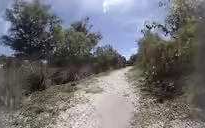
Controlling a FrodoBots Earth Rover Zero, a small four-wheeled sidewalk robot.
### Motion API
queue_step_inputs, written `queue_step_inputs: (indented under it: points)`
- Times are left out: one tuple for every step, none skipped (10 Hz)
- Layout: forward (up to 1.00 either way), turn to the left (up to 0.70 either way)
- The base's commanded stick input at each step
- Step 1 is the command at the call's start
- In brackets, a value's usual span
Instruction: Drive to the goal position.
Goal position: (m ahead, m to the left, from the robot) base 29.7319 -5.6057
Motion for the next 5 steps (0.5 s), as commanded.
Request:
queue_step_inputs:
  points:
    - [0.69,-0.14]
    - [0.69,-0.32]
    - [0.69,-0.29]
    - [0.69,-0.09]
    - [0.69,0.0]
